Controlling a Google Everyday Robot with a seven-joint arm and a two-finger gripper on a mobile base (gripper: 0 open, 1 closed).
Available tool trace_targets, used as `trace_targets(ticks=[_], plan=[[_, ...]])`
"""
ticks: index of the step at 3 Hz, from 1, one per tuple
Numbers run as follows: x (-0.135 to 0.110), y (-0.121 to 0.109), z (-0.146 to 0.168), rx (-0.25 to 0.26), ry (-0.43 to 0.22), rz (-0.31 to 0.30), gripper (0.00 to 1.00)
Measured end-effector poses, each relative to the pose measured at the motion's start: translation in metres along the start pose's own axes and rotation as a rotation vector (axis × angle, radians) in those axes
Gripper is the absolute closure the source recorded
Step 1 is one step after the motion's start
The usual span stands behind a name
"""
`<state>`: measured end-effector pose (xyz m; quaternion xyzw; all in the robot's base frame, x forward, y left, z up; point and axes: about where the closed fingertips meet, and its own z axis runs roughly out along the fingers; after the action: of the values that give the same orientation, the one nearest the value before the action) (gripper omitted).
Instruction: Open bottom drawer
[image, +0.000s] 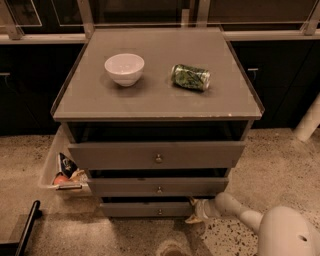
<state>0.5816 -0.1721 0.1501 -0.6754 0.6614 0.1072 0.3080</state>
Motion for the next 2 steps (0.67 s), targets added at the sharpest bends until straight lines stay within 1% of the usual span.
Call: trace_targets(ticks=[2], plan=[[-0.0062, -0.0035, -0.0093, 0.000, 0.000, 0.000, 0.88]])
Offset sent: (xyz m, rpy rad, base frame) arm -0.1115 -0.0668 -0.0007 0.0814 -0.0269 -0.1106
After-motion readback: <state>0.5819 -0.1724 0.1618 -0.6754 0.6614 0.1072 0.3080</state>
